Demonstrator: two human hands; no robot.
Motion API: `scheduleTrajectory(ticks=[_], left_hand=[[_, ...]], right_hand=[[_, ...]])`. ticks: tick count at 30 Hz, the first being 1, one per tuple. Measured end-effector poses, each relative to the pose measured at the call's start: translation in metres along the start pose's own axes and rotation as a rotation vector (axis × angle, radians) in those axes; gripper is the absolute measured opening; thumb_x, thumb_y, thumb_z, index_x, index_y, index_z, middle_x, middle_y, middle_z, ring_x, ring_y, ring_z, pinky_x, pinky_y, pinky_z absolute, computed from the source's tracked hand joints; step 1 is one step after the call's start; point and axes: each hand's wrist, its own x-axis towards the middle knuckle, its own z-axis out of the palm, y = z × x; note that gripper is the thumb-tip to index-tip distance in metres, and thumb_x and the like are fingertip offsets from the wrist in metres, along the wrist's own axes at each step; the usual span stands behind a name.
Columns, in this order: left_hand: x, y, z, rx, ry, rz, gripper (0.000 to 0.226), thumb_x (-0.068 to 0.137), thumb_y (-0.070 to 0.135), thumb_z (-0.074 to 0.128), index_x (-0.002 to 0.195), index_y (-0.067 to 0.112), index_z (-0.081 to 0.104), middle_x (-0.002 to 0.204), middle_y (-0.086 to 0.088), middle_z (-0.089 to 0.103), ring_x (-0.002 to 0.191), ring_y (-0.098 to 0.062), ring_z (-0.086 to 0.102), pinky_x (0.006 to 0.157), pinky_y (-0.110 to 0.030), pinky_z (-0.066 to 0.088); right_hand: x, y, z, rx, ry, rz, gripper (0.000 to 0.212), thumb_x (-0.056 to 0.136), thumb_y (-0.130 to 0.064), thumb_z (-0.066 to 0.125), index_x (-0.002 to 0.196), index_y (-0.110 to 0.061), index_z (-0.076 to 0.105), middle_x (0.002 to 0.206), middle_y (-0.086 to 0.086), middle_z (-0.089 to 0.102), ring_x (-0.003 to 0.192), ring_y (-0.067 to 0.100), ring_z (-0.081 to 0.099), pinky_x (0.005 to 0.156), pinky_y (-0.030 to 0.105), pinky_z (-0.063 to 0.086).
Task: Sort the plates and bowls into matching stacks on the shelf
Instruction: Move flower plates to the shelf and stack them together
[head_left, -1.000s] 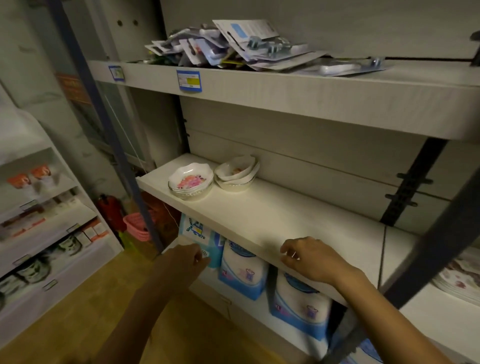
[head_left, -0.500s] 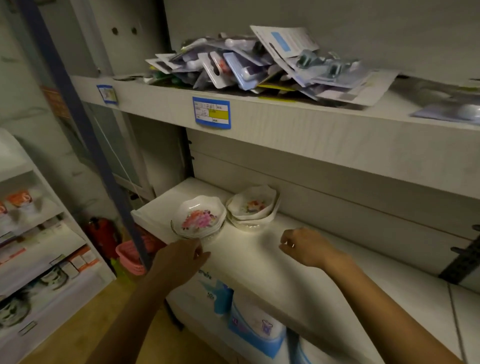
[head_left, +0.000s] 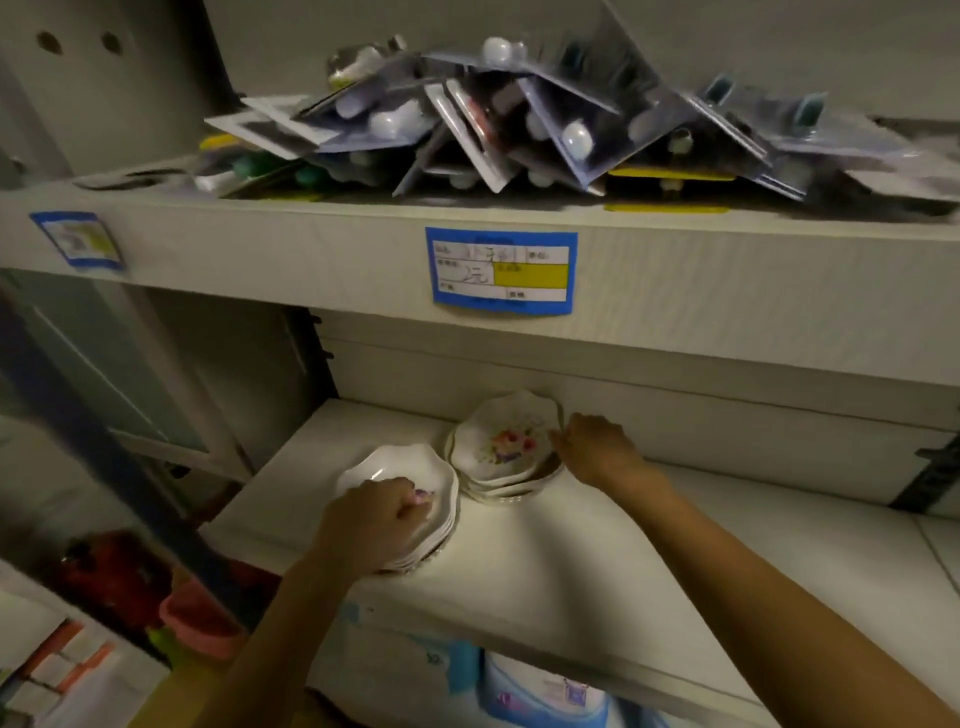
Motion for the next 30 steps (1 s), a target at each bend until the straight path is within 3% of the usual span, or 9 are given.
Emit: scheduleTrajectory(ticks=[3, 8, 13, 17, 20, 25, 30], left_hand=[[0.009, -0.024, -0.008, -0.002, -0.030, 0.030, 0.025, 0.091, 0.040, 0.048, 0.079, 0.022, 0.060, 0.070, 0.003, 0.062, 0.070, -0.013, 0.058, 0.058, -0.021, 0.037], [0.019, -0.058, -0.017, -0.002, -0.056, 0.036, 0.029, 0.090, 0.043, 0.050, 0.068, 0.025, 0.049, 0.061, 0.007, 0.052, 0.059, -0.009, 0.048, 0.051, -0.019, 0.031], [0.027, -0.082, -0.018, -0.049, -0.055, 0.024, 0.033, 0.087, 0.043, 0.053, 0.060, 0.028, 0.043, 0.061, 0.005, 0.052, 0.064, -0.016, 0.052, 0.052, -0.024, 0.031], [0.034, -0.096, -0.016, -0.008, -0.035, 0.012, 0.027, 0.089, 0.039, 0.051, 0.070, 0.020, 0.050, 0.071, 0.000, 0.058, 0.075, -0.023, 0.059, 0.058, -0.026, 0.034], [0.038, -0.106, -0.015, 0.071, -0.009, -0.038, 0.031, 0.093, 0.039, 0.044, 0.073, 0.016, 0.045, 0.068, 0.002, 0.051, 0.068, -0.018, 0.051, 0.055, -0.026, 0.029], [0.046, -0.121, -0.002, 0.142, -0.112, -0.110, 0.040, 0.095, 0.045, 0.032, 0.087, 0.012, 0.054, 0.081, -0.003, 0.056, 0.073, -0.016, 0.049, 0.063, -0.027, 0.034], [0.053, -0.130, 0.014, 0.154, -0.185, -0.073, 0.036, 0.095, 0.035, 0.039, 0.105, 0.009, 0.061, 0.104, -0.010, 0.067, 0.075, -0.016, 0.049, 0.065, -0.027, 0.036]], right_hand=[[0.011, -0.016, 0.010, 0.029, 0.015, 0.121, 0.041, 0.097, -0.034, 0.039, 0.119, -0.003, 0.052, 0.117, 0.016, 0.060, 0.106, 0.031, 0.059, 0.073, 0.030, 0.039], [0.021, -0.035, 0.020, -0.079, 0.010, 0.296, 0.026, 0.092, -0.020, 0.045, 0.104, -0.005, 0.063, 0.109, 0.010, 0.066, 0.101, 0.025, 0.063, 0.070, 0.027, 0.042], [0.023, -0.043, 0.017, -0.119, 0.004, 0.374, 0.024, 0.090, -0.014, 0.043, 0.099, -0.006, 0.063, 0.105, 0.010, 0.065, 0.096, 0.025, 0.061, 0.072, 0.029, 0.042], [0.019, -0.042, 0.010, -0.047, -0.017, 0.390, 0.026, 0.092, -0.018, 0.040, 0.101, -0.004, 0.060, 0.086, 0.008, 0.054, 0.080, 0.024, 0.049, 0.072, 0.029, 0.040], [0.005, -0.036, 0.006, -0.001, 0.030, 0.387, 0.031, 0.096, -0.028, 0.035, 0.090, -0.005, 0.054, 0.072, 0.005, 0.049, 0.077, 0.024, 0.051, 0.070, 0.029, 0.040], [-0.034, -0.016, 0.008, 0.107, 0.122, 0.390, 0.039, 0.096, -0.026, 0.034, 0.062, -0.008, 0.043, 0.071, 0.013, 0.053, 0.075, 0.031, 0.052, 0.064, 0.030, 0.037], [-0.082, -0.004, 0.021, 0.095, 0.197, 0.409, 0.047, 0.097, -0.024, 0.038, 0.051, -0.015, 0.038, 0.072, 0.018, 0.055, 0.072, 0.034, 0.052, 0.063, 0.030, 0.034]])
